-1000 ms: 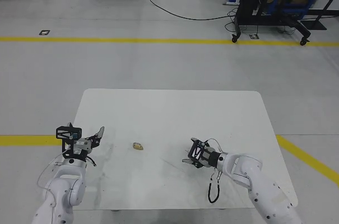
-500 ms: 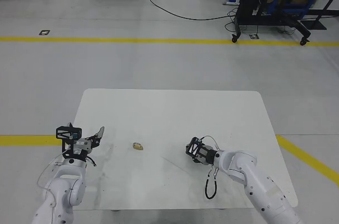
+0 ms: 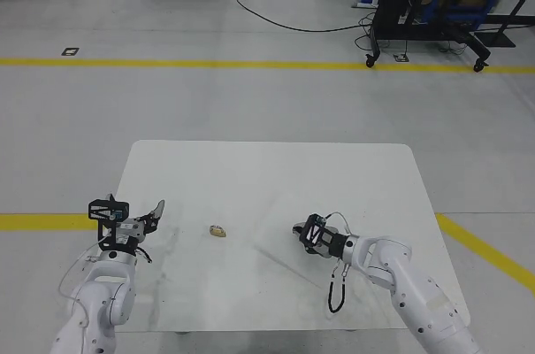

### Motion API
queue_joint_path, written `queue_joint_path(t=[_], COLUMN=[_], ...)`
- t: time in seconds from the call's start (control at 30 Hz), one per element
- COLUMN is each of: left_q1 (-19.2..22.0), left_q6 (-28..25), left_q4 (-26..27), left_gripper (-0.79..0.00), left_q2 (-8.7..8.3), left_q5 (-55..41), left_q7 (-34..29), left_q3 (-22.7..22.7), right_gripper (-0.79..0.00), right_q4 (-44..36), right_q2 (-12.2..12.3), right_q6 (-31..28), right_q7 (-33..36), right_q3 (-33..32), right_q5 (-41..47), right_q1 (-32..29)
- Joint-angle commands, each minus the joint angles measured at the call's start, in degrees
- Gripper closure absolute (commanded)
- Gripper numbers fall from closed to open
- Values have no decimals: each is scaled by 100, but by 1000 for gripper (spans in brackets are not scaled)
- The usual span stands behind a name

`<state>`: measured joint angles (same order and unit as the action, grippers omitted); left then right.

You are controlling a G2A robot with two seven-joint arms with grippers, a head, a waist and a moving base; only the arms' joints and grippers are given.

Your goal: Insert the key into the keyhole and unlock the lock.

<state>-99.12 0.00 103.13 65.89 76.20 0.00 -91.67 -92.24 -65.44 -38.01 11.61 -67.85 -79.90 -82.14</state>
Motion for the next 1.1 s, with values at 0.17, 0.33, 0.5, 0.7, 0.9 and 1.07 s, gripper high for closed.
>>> queue_joint_path(t=[0.17, 0.33, 0.5, 0.7, 0.9, 1.07], left_q1=[0, 203, 839, 1677, 2198, 2501], left_q6=[0, -319, -1560, -2423, -2994, -3015], left_q4=[0, 470, 587, 297, -11, -201], left_gripper=[-785, -785, -785, -785, -785, -785], left_q2=[0, -8, -16, 7, 47, 94], left_q5=[0, 222, -230, 125, 591, 1148], left_q7=[0, -114, -626, -1441, -1687, -1818], left_q3=[0, 144, 580, 1410, 2117, 2610], right_gripper=[0, 0, 0, 0, 0, 0], right_q4=[1, 41, 237, 624, 804, 901], right_q2=[0, -17, -21, -28, -36, -55], right_q6=[2, 305, 602, 699, 777, 778], right_q7=[-1, -381, -1390, -2060, -2389, -2512], right_q3=[-1, 66, 109, 162, 195, 281], right_q5=[3, -118, -432, -518, -543, -569], right_q1=[-1, -3, -25, -9, 53, 186])
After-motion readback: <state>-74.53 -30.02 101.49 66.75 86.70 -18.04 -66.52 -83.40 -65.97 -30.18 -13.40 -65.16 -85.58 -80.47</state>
